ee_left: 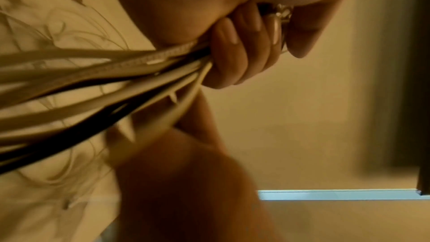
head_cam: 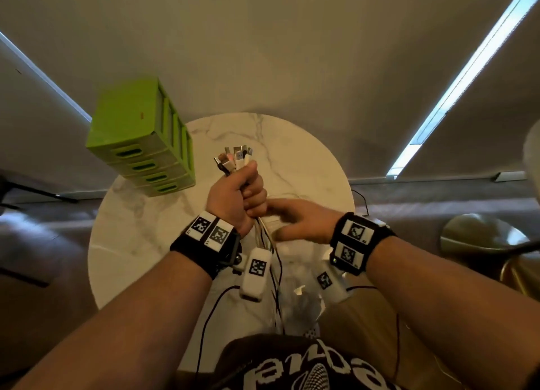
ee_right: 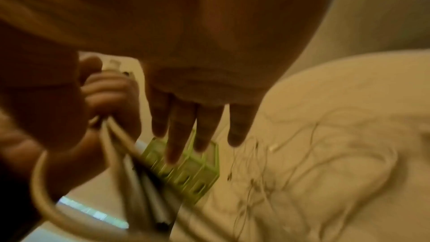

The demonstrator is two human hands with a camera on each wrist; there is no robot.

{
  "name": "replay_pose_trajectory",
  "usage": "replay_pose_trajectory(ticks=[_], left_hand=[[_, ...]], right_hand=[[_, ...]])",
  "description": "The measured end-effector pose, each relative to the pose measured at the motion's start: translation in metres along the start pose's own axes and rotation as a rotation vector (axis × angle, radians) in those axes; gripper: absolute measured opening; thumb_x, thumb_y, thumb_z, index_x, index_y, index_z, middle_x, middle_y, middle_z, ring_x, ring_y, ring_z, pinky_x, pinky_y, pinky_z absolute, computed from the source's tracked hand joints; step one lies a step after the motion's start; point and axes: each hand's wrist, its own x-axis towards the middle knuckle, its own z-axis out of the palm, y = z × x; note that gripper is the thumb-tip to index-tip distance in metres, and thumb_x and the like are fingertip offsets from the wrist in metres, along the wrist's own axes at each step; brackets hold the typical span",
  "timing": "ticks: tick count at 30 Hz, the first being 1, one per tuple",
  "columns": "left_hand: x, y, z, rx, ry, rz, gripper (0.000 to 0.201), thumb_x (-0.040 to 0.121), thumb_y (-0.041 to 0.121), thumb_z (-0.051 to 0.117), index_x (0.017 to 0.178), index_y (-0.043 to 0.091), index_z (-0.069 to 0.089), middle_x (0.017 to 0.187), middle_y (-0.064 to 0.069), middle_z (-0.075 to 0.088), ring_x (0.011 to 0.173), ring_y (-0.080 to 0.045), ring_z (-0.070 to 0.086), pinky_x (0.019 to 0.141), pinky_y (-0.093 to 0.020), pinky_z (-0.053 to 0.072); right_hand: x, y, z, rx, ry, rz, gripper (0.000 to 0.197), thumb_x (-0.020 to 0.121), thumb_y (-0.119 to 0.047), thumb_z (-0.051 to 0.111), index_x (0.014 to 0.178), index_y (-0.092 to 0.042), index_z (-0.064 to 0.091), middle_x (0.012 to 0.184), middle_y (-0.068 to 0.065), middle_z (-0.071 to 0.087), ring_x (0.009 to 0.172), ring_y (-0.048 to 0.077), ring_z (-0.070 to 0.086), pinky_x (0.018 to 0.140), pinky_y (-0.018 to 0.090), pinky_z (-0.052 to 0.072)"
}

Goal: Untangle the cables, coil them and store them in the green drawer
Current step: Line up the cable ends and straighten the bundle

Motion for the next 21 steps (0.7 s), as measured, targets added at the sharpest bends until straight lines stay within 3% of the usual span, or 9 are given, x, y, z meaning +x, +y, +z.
replay_pose_trajectory(ticks=[1, 4, 5, 9, 13, 16, 18, 20, 21], left_hand=[[0.001, 0.001, 0.003, 0.001, -0.01, 0.029, 0.037, 0.098, 0.027, 0.055, 0.066, 0.021, 0.036, 0.05, 0.006, 0.023, 0.037, -0.007, 0.017, 0.036, -0.017, 0.016], [0.003, 0.008, 0.009, 0.005, -0.01, 0.108, 0.037, 0.095, 0.021, 0.056, 0.064, 0.021, 0.036, 0.05, 0.007, 0.024, 0.038, -0.006, 0.017, 0.037, -0.018, 0.014], [0.003, 0.011, 0.009, -0.006, 0.011, 0.117, 0.039, 0.097, 0.02, 0.056, 0.064, 0.022, 0.035, 0.05, 0.007, 0.024, 0.038, -0.006, 0.016, 0.037, -0.019, 0.013], [0.003, 0.021, 0.005, -0.093, 0.129, 0.092, 0.048, 0.102, 0.031, 0.053, 0.058, 0.025, 0.034, 0.049, 0.008, 0.02, 0.038, -0.008, 0.014, 0.037, -0.022, 0.013], [0.0, 0.017, -0.002, -0.154, 0.145, -0.001, 0.056, 0.101, 0.041, 0.052, 0.052, 0.024, 0.031, 0.046, 0.007, 0.02, 0.039, -0.009, 0.011, 0.042, -0.023, 0.008], [-0.006, 0.007, -0.007, -0.14, 0.09, -0.093, 0.057, 0.097, 0.047, 0.054, 0.052, 0.022, 0.03, 0.045, 0.006, 0.021, 0.036, -0.009, 0.013, 0.042, -0.023, 0.008], [-0.008, 0.005, -0.011, -0.131, 0.072, -0.115, 0.058, 0.098, 0.049, 0.053, 0.052, 0.022, 0.03, 0.045, 0.005, 0.023, 0.035, -0.009, 0.015, 0.041, -0.022, 0.01], [-0.007, 0.01, -0.016, -0.158, 0.083, -0.089, 0.06, 0.1, 0.05, 0.051, 0.051, 0.021, 0.032, 0.045, 0.005, 0.024, 0.035, -0.009, 0.017, 0.04, -0.022, 0.012], [-0.005, 0.015, -0.02, -0.189, 0.099, -0.057, 0.059, 0.1, 0.05, 0.05, 0.051, 0.022, 0.032, 0.046, 0.006, 0.024, 0.035, -0.009, 0.018, 0.039, -0.022, 0.014]], right_hand=[[0.004, 0.0, 0.01, 0.074, -0.088, 0.035, 0.039, 0.089, -0.012, 0.074, 0.12, -0.031, 0.062, 0.111, -0.026, 0.07, 0.108, -0.008, 0.061, 0.096, 0.019, 0.046], [0.007, 0.012, 0.032, 0.088, -0.184, 0.104, 0.019, 0.08, -0.03, 0.079, 0.097, -0.023, 0.074, 0.1, 0.0, 0.077, 0.098, 0.019, 0.071, 0.092, 0.038, 0.054], [0.005, 0.016, 0.034, 0.09, -0.17, 0.136, 0.012, 0.081, -0.033, 0.078, 0.086, -0.023, 0.074, 0.091, 0.003, 0.076, 0.089, 0.022, 0.07, 0.085, 0.037, 0.055], [-0.003, 0.033, 0.018, -0.148, 0.107, 0.32, 0.038, 0.092, -0.056, 0.065, 0.071, -0.024, 0.065, 0.063, -0.004, 0.061, 0.059, 0.013, 0.058, 0.063, 0.03, 0.048], [-0.011, 0.077, -0.004, -0.354, 0.484, 0.448, 0.033, 0.098, -0.052, 0.055, 0.081, -0.026, 0.068, 0.072, -0.004, 0.061, 0.08, 0.023, 0.064, 0.066, 0.03, 0.044], [-0.016, 0.098, -0.02, -0.31, 0.662, 0.586, 0.043, 0.1, -0.057, 0.047, 0.084, -0.022, 0.067, 0.081, 0.003, 0.063, 0.086, 0.028, 0.063, 0.074, 0.033, 0.046], [-0.019, 0.106, -0.027, -0.317, 0.621, 0.689, 0.041, 0.102, -0.05, 0.049, 0.087, -0.016, 0.067, 0.088, 0.009, 0.066, 0.088, 0.029, 0.062, 0.077, 0.034, 0.046], [-0.022, 0.11, -0.025, -0.345, 0.501, 0.689, 0.031, 0.099, -0.034, 0.059, 0.087, -0.008, 0.072, 0.092, 0.013, 0.071, 0.088, 0.03, 0.067, 0.079, 0.036, 0.051], [-0.025, 0.109, -0.02, -0.331, 0.45, 0.658, 0.035, 0.098, -0.035, 0.062, 0.085, -0.005, 0.074, 0.087, 0.012, 0.073, 0.082, 0.028, 0.069, 0.079, 0.037, 0.053]])
